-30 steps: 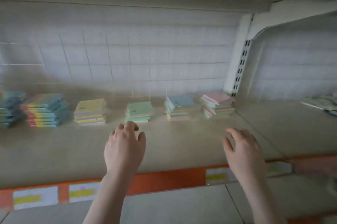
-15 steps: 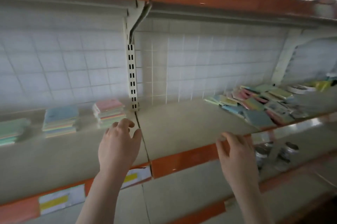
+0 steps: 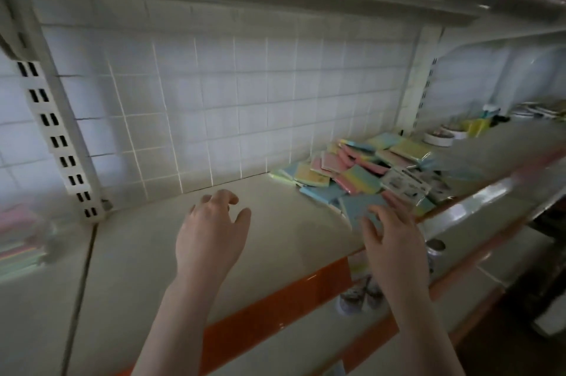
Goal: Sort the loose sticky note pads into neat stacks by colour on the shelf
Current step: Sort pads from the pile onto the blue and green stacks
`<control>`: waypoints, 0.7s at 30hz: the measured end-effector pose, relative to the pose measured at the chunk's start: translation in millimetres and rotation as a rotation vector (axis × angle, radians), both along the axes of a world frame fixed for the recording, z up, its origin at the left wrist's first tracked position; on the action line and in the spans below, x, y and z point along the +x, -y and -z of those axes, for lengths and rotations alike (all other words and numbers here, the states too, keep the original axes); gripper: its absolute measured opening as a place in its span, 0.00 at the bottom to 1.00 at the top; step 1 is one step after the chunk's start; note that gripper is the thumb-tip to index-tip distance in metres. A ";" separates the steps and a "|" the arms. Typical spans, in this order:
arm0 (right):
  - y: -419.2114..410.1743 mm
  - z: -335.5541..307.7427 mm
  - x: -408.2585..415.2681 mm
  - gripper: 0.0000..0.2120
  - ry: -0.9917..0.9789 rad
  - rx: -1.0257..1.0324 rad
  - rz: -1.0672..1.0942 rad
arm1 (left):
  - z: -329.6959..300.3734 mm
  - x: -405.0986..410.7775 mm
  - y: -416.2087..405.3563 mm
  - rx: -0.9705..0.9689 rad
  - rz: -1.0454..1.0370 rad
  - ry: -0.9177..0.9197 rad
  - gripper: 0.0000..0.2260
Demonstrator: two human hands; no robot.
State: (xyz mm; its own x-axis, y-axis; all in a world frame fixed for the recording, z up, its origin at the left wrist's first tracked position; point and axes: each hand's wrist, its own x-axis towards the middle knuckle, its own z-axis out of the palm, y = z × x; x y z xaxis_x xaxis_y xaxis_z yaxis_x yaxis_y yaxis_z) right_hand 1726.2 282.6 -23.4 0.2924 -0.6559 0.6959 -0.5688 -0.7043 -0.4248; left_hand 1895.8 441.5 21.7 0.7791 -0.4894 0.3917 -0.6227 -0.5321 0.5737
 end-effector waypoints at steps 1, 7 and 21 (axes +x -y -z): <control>13.6 0.9 -2.8 0.10 -0.011 0.041 0.013 | 0.2 -2.8 13.4 0.004 0.001 -0.006 0.13; 101.4 1.8 -19.3 0.05 0.031 0.015 -0.052 | 13.4 -28.4 92.9 0.029 -0.028 -0.036 0.14; 238.4 -4.7 -48.6 0.33 -0.386 0.118 -0.548 | 33.7 -111.7 203.7 0.155 -0.223 -0.262 0.26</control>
State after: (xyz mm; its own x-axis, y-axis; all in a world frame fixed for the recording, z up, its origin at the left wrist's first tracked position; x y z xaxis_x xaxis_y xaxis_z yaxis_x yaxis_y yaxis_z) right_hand 1677.6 44.1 -18.6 0.8171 -0.4077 0.4076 -0.2697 -0.8952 -0.3547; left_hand 1784.1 237.9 -12.0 0.9372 -0.3344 0.0994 -0.3245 -0.7309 0.6004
